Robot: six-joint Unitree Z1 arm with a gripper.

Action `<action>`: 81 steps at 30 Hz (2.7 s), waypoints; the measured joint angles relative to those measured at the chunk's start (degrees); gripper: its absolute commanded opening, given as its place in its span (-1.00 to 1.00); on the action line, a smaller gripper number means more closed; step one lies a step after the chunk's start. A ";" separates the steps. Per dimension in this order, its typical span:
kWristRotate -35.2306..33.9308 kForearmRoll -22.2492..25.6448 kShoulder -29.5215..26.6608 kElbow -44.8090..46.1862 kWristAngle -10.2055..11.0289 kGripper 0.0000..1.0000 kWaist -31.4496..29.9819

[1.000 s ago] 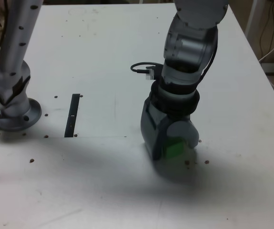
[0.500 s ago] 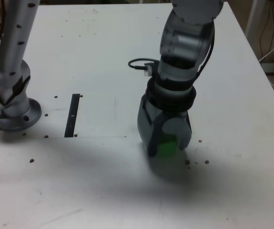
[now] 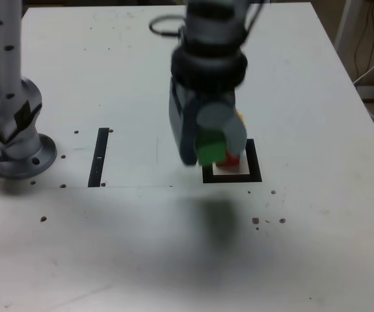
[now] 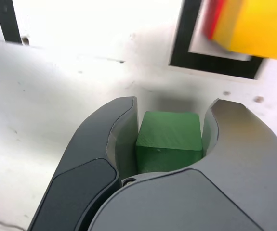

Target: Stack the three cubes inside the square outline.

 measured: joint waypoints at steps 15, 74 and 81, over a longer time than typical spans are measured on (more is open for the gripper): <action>14.36 4.62 0.99 -7.71 0.91 -0.66 8.84; 22.34 4.69 7.99 -8.79 -1.20 -0.07 16.44; 22.34 4.69 8.03 -8.80 -1.15 0.33 16.96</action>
